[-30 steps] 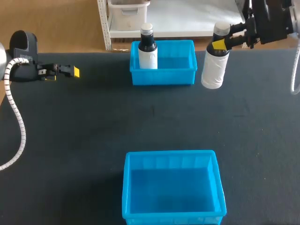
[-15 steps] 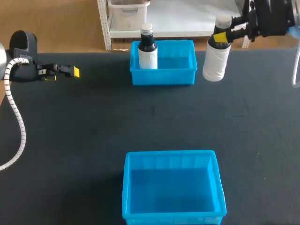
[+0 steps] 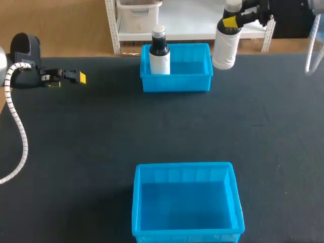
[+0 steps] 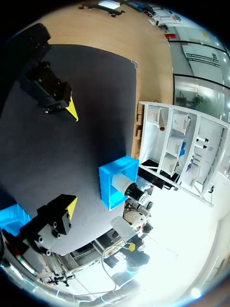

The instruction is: Pick up the bottle, and place it in the far bin if it is heavy, or in the near bin if it is light.

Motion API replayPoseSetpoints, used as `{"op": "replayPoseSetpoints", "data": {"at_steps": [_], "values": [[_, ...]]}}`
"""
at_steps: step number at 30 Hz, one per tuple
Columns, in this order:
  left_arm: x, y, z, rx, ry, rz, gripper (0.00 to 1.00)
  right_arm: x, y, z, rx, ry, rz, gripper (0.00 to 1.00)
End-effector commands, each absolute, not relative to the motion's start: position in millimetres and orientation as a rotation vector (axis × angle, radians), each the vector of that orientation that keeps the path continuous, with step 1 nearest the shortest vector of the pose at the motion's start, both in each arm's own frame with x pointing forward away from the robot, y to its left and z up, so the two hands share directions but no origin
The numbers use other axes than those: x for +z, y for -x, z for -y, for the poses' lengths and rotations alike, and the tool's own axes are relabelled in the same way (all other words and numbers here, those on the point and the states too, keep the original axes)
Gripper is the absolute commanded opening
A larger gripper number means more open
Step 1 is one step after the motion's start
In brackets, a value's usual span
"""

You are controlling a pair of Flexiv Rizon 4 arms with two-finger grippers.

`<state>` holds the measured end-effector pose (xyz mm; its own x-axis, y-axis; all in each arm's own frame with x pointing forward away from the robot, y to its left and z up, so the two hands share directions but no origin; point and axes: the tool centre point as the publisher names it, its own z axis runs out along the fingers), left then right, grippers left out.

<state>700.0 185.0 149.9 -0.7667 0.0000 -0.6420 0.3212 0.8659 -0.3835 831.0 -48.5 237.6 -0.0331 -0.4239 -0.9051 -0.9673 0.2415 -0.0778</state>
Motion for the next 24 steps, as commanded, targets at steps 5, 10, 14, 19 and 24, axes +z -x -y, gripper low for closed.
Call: {"op": "replayPoseSetpoints", "data": {"at_steps": [5, 10, 14, 19, 24], "values": [[149.9, -700.0, -185.0, -0.637, -0.231, -2.375, 1.00, 236.3, -862.2, 23.7, 0.806, 1.361, -1.589, 0.00], [149.9, -700.0, -185.0, -0.637, -0.231, -2.375, 1.00, 233.7, -874.9, 7.1, 0.820, 1.385, -1.573, 0.00], [149.9, -700.0, -185.0, -0.637, -0.231, -2.375, 1.00, 229.4, -881.9, -2.9, 0.827, 1.401, -1.571, 0.00], [149.9, -700.0, -185.0, -0.637, -0.231, -2.375, 1.00, 221.1, -886.6, -12.3, 0.845, 1.411, -1.578, 0.00], [149.9, -700.0, -185.0, -0.637, -0.231, -2.375, 1.00, 212.4, -887.8, -16.7, 0.862, 1.411, -1.588, 0.00]]}}
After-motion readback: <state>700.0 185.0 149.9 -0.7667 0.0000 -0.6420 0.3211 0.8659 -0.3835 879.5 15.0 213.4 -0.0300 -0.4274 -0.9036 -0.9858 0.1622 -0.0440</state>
